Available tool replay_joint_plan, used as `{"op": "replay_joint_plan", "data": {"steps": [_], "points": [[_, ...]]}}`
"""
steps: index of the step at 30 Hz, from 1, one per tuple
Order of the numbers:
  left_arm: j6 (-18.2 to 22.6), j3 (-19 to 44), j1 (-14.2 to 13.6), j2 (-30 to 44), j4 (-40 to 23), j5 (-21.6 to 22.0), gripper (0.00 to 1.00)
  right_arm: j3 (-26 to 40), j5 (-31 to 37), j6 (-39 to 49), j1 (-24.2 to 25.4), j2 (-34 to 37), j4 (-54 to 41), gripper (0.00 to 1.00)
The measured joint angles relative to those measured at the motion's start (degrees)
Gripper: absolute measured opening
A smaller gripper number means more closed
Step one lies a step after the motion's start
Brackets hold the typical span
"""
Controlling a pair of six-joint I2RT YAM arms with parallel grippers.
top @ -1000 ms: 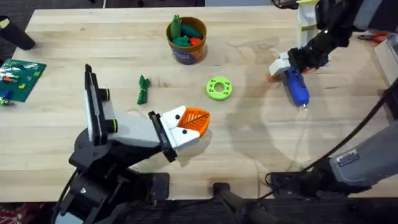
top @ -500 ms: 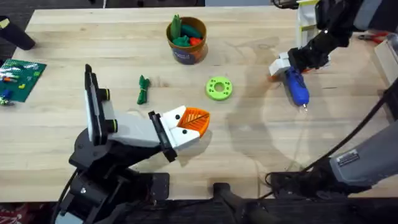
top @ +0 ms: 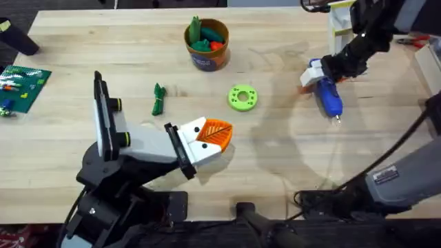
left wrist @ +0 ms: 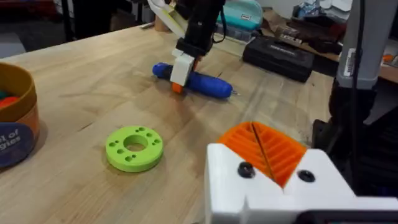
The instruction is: Pick up the gripper from the table and insert it into the empty holder that is missing its gripper. Then pick up a screw, insert it into the mounting hole, and use the screwdriver to tighten it. Finally, clean up the table by picking up the vegetable and placing it into the bucket.
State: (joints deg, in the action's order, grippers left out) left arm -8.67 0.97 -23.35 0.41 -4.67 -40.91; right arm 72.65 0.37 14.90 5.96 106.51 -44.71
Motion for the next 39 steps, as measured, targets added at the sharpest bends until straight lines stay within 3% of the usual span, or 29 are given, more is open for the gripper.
{"op": "replay_joint_plan", "data": {"steps": [10, 19, 21, 23, 26, 29, 30, 33, 34, 39], "points": [[0.0, 0.0, 0.0, 0.0, 0.0, 0.0, 0.015, -0.9, 0.4, 0.4, 0.4, -5.8, -0.5, 0.994], [0.0, 0.0, 0.0, 0.0, 0.0, 0.0, 0.015, -0.9, 0.4, 1.4, 0.4, -5.9, 0.7, 0.991], [0.0, 0.0, 0.0, 0.0, 0.0, 0.0, 0.015, -0.9, 0.4, 1.8, 0.4, -5.9, 0.9, 0.948], [0.0, 0.0, 0.0, 0.0, 0.0, 0.0, 0.015, -0.9, 0.4, 1.9, 0.4, -5.8, 1.2, 0.851], [0.0, 0.0, 0.0, 0.0, 0.0, 0.0, 0.015, -0.9, 0.4, 2.1, 0.4, -5.3, 1.7, 0.555], [0.0, 0.0, 0.0, 0.0, 0.0, 0.0, 0.015, -0.6, 0.0, 2.4, 0.3, -5.0, 2.0, 0.165], [0.0, 0.0, 0.0, 0.0, 0.0, 0.0, 0.015, -0.4, 0.0, 2.1, 0.3, -5.1, 1.9, 0.105], [0.0, 0.0, 0.0, 0.0, 0.0, 0.0, 0.015, -0.4, -0.2, 2.0, 0.3, -5.0, 1.7, 0.3], [0.0, 0.0, 0.0, 0.0, 0.0, 0.0, 0.015, -0.4, -0.2, 2.2, 0.3, -4.6, 1.8, 0.531], [0.0, 0.0, 0.0, 0.0, 0.0, 0.0, 0.015, -0.8, 0.0, 2.2, 0.3, -2.8, 1.8, 0.96]]}}
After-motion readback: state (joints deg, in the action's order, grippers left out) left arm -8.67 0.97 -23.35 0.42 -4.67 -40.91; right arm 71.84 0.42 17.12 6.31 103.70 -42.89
